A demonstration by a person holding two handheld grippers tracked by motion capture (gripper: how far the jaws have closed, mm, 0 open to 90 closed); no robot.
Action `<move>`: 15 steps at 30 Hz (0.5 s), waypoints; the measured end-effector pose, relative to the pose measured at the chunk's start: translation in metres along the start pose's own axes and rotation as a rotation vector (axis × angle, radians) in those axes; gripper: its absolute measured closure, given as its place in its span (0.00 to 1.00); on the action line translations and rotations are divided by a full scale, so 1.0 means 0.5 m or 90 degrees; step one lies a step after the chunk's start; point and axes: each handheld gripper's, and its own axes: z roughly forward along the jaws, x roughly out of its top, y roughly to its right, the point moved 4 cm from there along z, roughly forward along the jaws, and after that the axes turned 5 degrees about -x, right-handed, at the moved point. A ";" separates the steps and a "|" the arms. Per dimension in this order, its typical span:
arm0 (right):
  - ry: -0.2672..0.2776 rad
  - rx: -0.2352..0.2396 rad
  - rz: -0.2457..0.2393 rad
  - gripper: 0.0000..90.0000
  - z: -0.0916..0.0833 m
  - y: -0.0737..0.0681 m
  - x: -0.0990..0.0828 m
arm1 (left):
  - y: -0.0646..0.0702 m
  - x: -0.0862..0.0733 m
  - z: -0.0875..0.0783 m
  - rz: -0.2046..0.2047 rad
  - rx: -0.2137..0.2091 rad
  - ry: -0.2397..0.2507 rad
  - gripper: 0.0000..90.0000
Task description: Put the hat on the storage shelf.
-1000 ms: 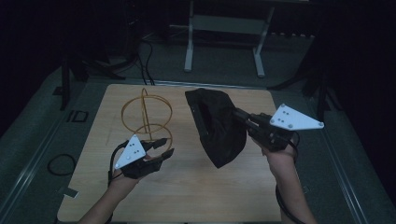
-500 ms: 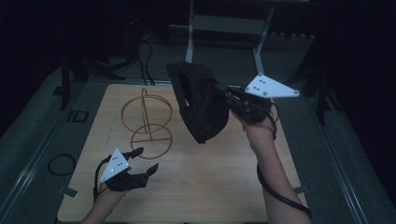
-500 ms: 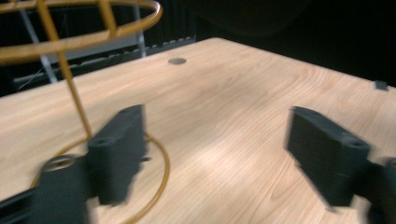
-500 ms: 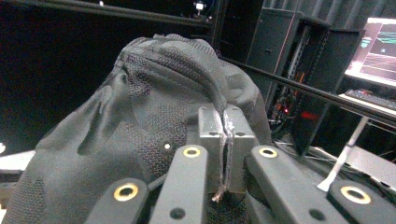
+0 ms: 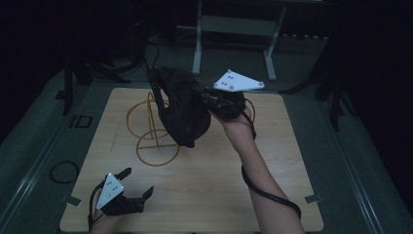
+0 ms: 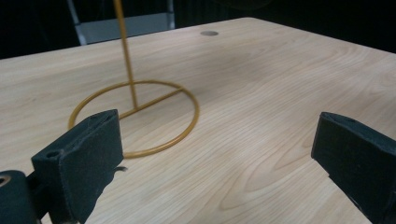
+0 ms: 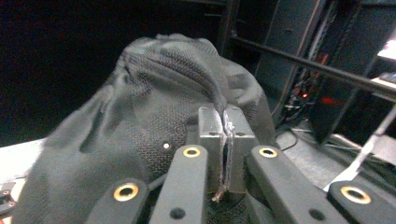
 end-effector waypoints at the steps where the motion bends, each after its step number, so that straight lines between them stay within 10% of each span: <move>1: -0.007 0.002 -0.002 0.98 0.010 -0.004 -0.004 | -0.003 -0.003 0.000 -0.004 0.002 0.003 0.03; 15: -0.064 0.049 0.005 0.98 0.133 -0.065 -0.034 | -0.015 -0.013 -0.003 -0.010 0.026 0.020 0.03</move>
